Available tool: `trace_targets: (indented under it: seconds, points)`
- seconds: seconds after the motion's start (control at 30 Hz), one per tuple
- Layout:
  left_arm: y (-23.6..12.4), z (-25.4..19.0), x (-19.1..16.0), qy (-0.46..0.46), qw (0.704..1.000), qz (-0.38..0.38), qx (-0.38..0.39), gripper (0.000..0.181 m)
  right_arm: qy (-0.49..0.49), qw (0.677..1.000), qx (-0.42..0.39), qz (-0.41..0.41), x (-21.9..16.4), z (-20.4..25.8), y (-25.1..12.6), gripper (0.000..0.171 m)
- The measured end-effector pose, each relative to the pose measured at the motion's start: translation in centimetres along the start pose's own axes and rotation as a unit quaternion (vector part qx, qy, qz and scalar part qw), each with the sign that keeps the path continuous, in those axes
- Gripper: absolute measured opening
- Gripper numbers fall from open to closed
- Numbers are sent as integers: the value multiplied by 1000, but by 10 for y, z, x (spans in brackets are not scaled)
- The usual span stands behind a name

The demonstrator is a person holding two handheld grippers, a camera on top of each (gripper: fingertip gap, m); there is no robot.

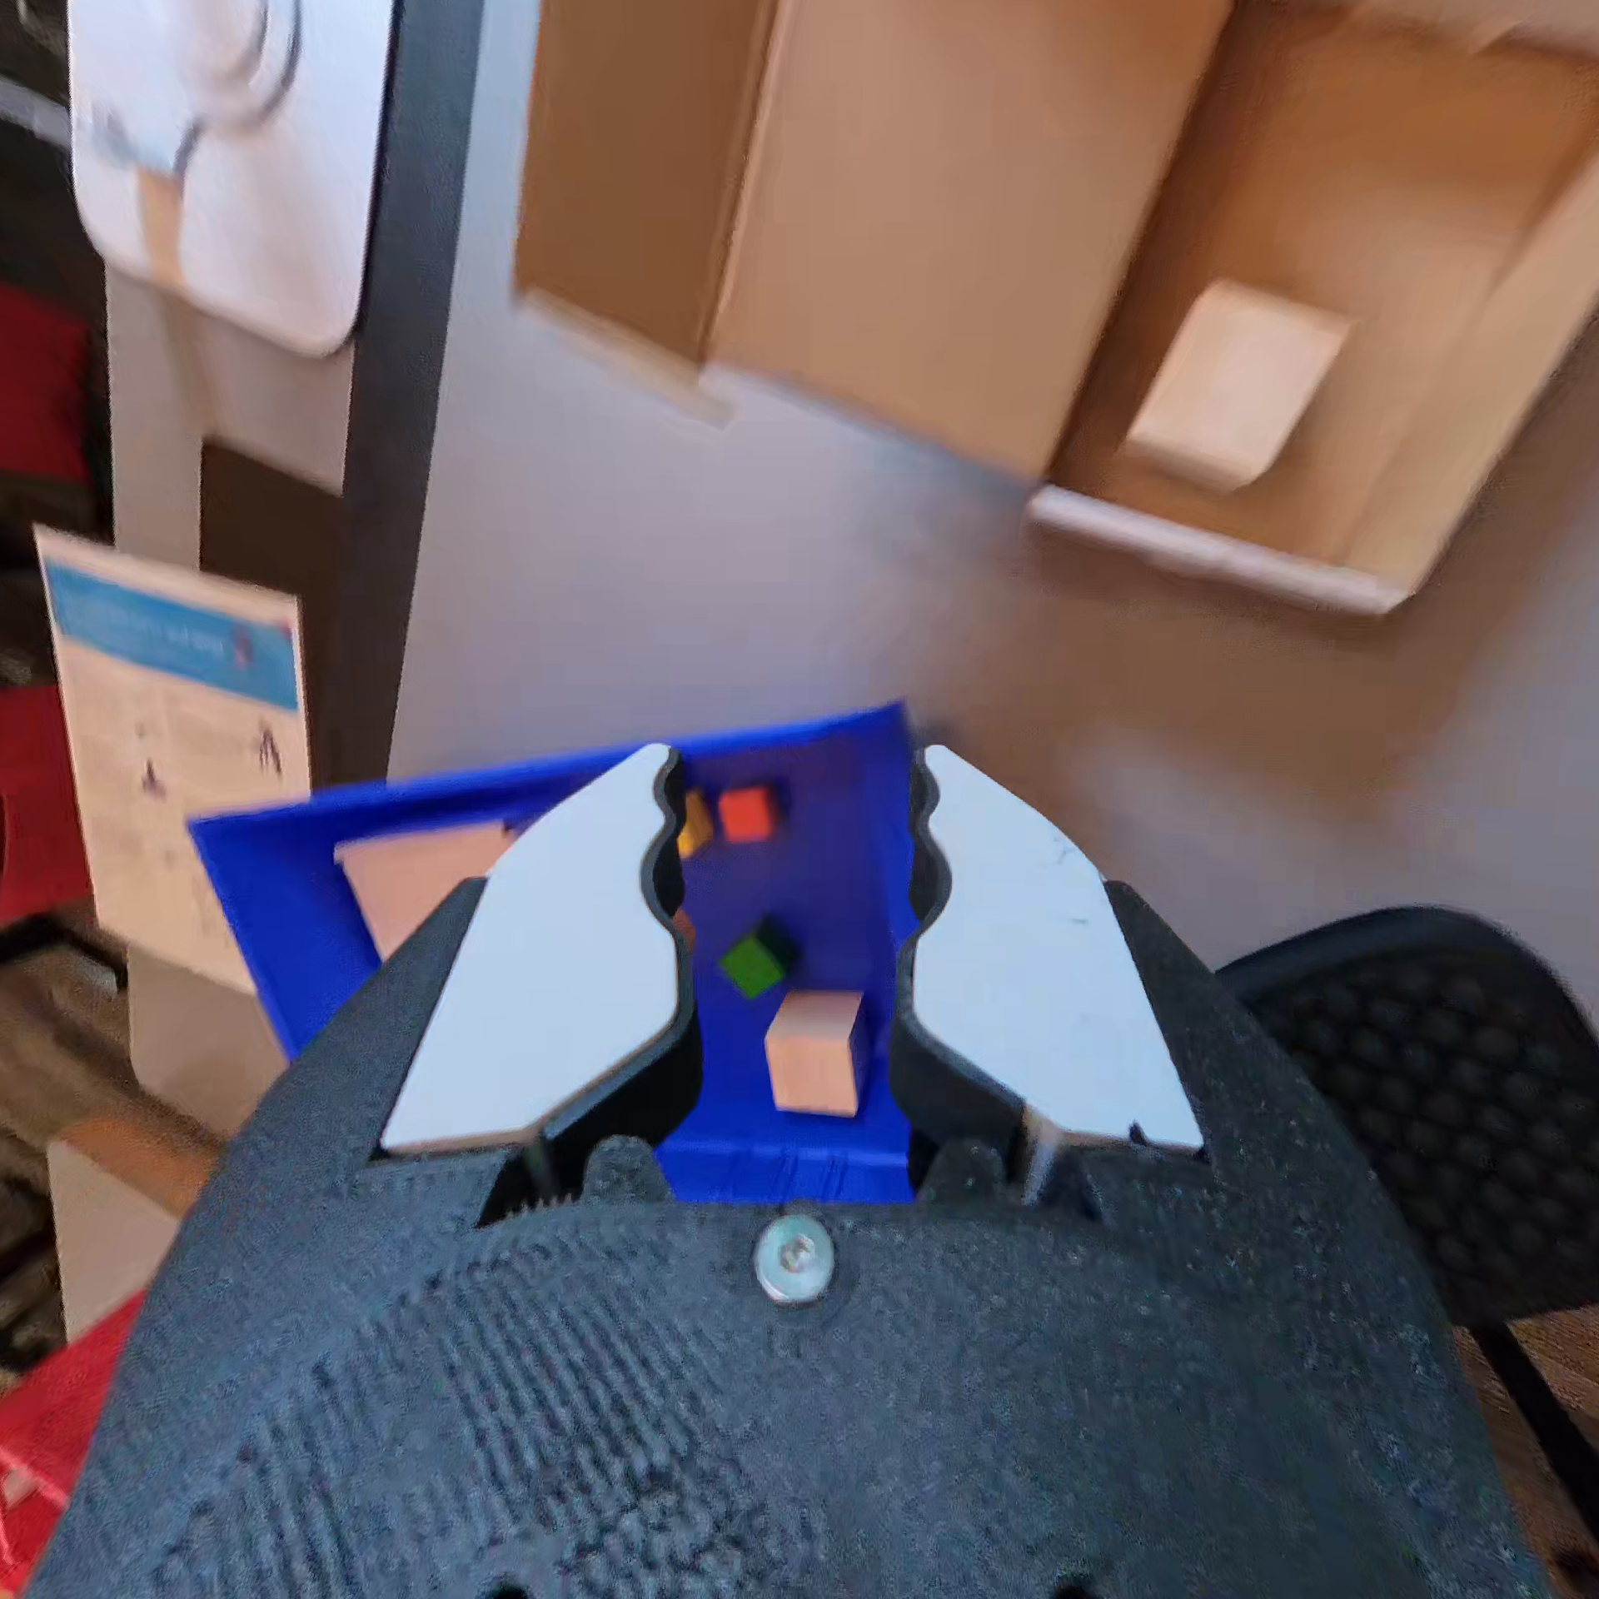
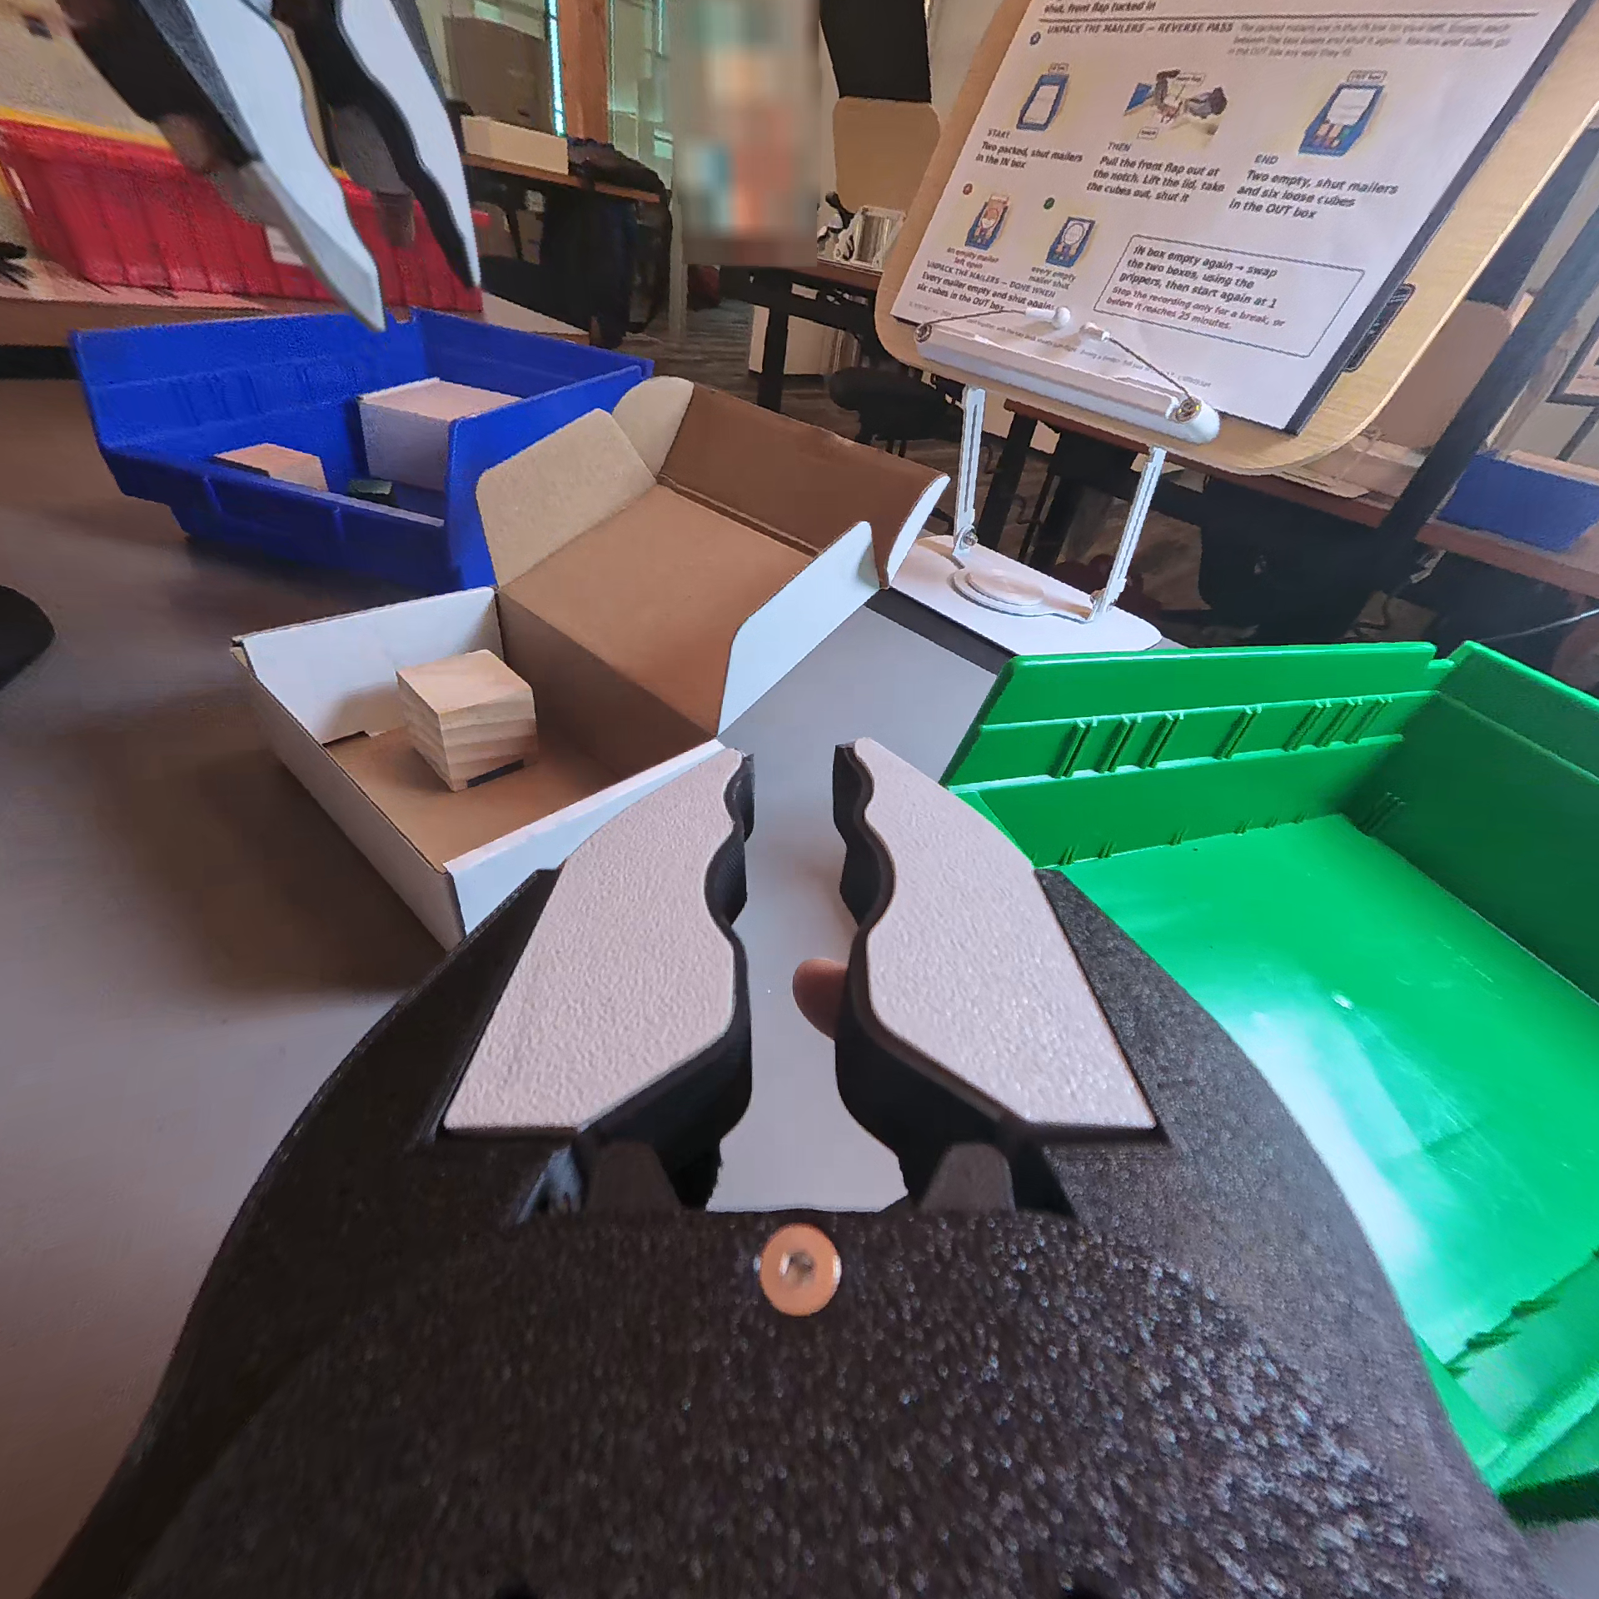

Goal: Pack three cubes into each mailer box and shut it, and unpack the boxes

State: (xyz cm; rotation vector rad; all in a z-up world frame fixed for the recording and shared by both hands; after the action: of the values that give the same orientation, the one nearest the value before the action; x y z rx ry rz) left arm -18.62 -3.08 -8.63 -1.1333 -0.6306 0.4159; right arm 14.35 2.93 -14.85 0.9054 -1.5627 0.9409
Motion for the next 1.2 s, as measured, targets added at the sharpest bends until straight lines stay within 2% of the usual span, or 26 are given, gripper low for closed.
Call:
trace_targets:
  seconds: [0.03, 0.17, 0.27, 0.43, 0.63, 0.73, 0.83, 0.97, 1.07, 1.2]
  points:
    - [2, 12, -20, -17, 1000, 18, 4, 50, -1, 1000, 1, 1, 0, 1, 1, 17]
    - [38, 37, -103, -115, 988, 105, -19, 54, -3, 1000, 5, 6, -1, 4, 4, 17]
    - [69, 35, -141, -178, 974, 130, -61, 57, -2, 1000, 6, 11, -2, 5, 7, 17]
    - [94, 30, -162, -214, 961, 146, -93, 57, 1, 1000, 6, 22, -7, 6, 10, 17]
    - [110, 30, -163, -204, 961, 165, -87, 38, -1, 1000, 3, 22, -7, 6, 10, 17]
    - [103, 33, -153, -186, 969, 149, -70, 29, 1, 1000, 0, 19, -6, 4, 8, 17]
    - [80, 36, -127, -166, 979, 104, -54, 29, 5, 1000, -1, 19, -6, 3, 8, 17]
    - [32, 22, -65, -96, 995, 23, -32, 29, 2, 1000, 0, 20, -7, 3, 9, 17]
    - [4, -8, -10, -20, 999, -32, -33, 29, 1, 1000, 1, 22, -7, 4, 10, 17]
    - [4, -55, 50, 79, 994, -52, -52, 29, -3, 1000, -3, 22, -7, 4, 9, 17]
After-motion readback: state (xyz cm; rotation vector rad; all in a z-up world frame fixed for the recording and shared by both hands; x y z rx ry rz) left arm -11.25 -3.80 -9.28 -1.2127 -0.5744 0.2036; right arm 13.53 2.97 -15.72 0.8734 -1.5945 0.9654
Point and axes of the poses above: each gripper's, where its closed fingertips meet, y out along the fingers, x out of its top, z = x × y across the jaws, the point moved 4 cm from there along -y, back along the fingers, and after that the axes turned 1 degree about y, right-handed, at the moved point
